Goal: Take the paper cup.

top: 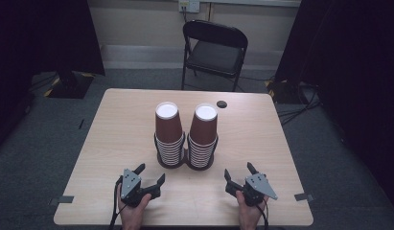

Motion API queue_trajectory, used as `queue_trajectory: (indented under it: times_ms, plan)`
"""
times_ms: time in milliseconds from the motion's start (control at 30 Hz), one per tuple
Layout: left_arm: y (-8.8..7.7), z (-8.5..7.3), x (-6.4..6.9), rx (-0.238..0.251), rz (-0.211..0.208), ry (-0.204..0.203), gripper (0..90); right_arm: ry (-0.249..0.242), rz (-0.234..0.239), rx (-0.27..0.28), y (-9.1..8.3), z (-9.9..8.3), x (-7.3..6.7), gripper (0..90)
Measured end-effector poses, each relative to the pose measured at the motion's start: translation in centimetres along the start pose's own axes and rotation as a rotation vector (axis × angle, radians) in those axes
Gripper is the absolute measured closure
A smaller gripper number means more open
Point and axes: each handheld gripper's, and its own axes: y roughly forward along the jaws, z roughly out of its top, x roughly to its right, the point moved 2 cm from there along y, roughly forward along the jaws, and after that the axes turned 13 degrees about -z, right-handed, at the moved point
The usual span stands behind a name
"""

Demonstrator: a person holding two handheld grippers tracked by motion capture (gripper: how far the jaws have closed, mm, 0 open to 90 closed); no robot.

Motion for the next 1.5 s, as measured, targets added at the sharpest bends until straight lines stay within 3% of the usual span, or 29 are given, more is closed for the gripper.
queue_trajectory:
  times_ms: [67,167,233,300,467,800,1133,1367,1500]
  plan:
    - [0.1,0.1,0.1,-0.007,0.007,0.008,16.4,0.014,-0.003,0.007,-0.1,0.0,0.1,13.8]
    - [0.0,0.2,0.2,0.003,-0.016,0.013,17.6,0.018,0.02,0.001,0.0,0.0,0.2,13.9]
    - [-0.1,0.3,0.4,0.009,0.0,0.018,18.9,0.012,0.028,-0.004,0.0,0.0,0.1,14.3]
    - [-0.3,0.6,0.5,0.025,0.004,-0.005,19.2,0.013,0.031,-0.004,0.0,0.0,0.1,14.3]
    - [-0.5,1.0,0.7,0.036,0.002,-0.015,19.7,0.021,0.034,-0.001,0.0,0.0,0.2,14.4]
    - [-0.8,2.5,1.6,0.029,-0.053,0.033,18.7,0.034,0.036,0.001,-0.1,0.0,0.3,15.3]
    - [-0.2,3.7,2.1,0.024,-0.101,0.045,17.7,0.032,0.032,-0.004,-0.1,0.0,0.3,15.4]
    - [0.4,5.0,3.0,0.007,-0.153,0.092,17.2,0.031,0.033,-0.003,0.0,0.0,0.3,15.5]
    - [0.6,5.8,3.4,0.017,-0.177,0.085,17.2,0.025,0.037,-0.007,0.0,0.0,0.2,15.6]
